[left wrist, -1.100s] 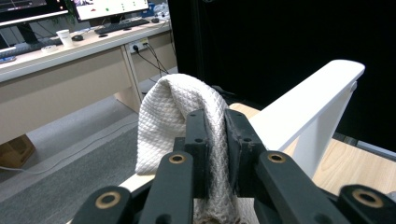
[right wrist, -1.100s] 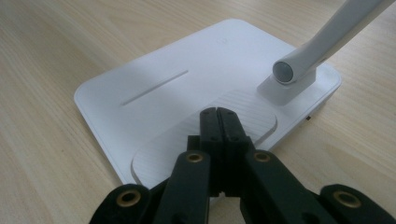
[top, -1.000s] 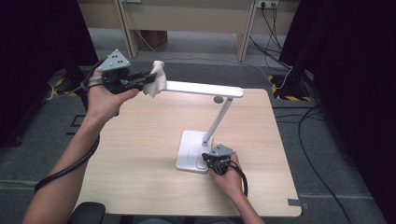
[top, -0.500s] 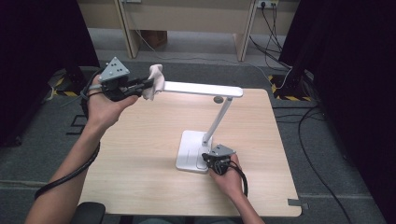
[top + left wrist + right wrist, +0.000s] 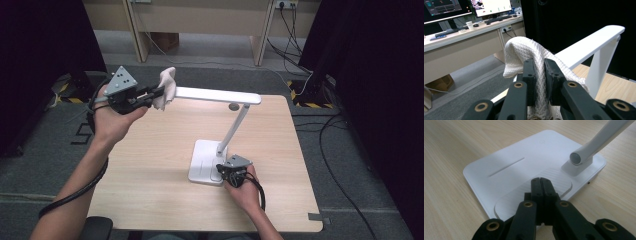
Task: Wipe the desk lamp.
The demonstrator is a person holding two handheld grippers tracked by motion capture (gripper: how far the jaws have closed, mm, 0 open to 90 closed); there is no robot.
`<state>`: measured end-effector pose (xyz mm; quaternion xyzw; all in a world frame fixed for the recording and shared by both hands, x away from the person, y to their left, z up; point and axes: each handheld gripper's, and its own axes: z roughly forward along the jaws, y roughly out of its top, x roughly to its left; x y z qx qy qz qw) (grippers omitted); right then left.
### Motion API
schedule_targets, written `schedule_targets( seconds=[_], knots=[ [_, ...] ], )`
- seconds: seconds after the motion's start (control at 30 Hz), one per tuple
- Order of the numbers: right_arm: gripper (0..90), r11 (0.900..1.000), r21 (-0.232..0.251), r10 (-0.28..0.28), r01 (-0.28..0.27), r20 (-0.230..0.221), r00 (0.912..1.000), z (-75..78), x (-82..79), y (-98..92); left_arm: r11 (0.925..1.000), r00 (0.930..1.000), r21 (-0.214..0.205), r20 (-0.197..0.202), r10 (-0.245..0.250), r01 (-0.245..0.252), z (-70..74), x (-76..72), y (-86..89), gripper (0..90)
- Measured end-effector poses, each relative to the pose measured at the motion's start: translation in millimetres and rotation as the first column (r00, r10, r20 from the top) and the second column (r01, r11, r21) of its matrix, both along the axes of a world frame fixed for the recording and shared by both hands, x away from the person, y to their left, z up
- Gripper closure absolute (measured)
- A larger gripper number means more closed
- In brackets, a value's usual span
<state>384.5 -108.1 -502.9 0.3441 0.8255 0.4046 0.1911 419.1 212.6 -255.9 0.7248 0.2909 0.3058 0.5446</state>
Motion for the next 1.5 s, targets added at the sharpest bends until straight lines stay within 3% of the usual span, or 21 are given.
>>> schedule_targets(
  seconds=[0.47,1.5],
  knots=[
    [90.0,1.0000,0.000,0.001,-0.001,0.001,1.0000,-0.1,0.0,-0.1,0.9996,0.9998,-0.021,-0.005,-0.018,0.018,-3.2,-1.4,-15.7,79.9],
    [90.0,1.0000,-0.002,0.000,0.000,0.004,1.0000,-0.1,-0.1,0.1,0.9975,0.9978,-0.026,0.014,-0.065,0.066,-8.5,-3.9,-56.8,79.8]
  ],
)
